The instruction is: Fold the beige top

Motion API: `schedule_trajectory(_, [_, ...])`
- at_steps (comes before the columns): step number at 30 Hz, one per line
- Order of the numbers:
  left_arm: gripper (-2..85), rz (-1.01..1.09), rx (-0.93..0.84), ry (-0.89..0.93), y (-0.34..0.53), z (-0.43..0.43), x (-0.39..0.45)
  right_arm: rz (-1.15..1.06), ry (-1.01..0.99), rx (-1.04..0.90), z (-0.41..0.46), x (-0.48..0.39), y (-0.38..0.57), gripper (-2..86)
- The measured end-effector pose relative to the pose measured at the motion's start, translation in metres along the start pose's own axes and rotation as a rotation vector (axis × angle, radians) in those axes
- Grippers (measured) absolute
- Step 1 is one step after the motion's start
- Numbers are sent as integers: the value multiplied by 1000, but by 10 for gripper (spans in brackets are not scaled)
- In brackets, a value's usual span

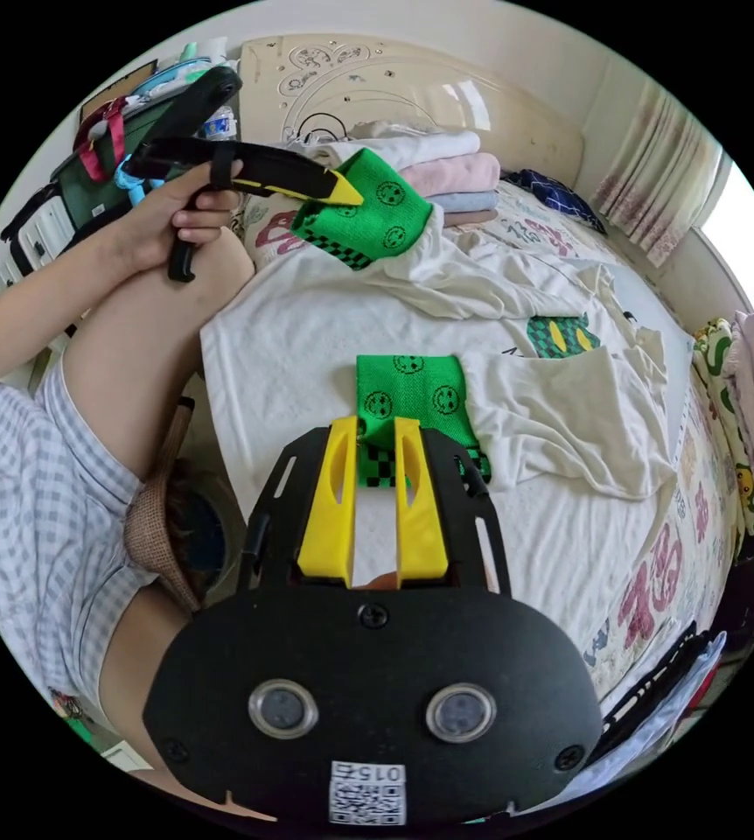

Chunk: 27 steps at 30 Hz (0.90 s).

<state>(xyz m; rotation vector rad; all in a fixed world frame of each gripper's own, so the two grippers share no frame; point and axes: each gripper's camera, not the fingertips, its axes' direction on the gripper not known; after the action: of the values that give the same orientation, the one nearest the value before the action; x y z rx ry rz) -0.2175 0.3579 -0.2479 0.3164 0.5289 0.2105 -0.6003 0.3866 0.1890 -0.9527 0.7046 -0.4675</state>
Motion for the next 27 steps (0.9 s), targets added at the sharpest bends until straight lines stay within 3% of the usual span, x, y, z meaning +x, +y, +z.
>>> schedule_trajectory(7, [-1, -15, 31, 32, 4, -5, -9, -9, 21, -29, -7, 17, -4, 61])
schedule_trajectory(10, [-1, -21, 38, 39, 5, -7, -12, 83, -58, -5, -18, 45, -4, 24])
schedule_trajectory(16, [-1, -24, 55, 57, 8, -9, -15, 399, -212, 103, -51, 131, 16, 7])
schedule_trajectory(23, [-2, 31, 26, 116, 8, -1, -8, 893, -649, 433, -74, 244, 92, 5])
schedule_trajectory(27, [-2, 83, -10, 168, 5, 14, 6, 1053, -563, 481, -88, 264, 112, 7])
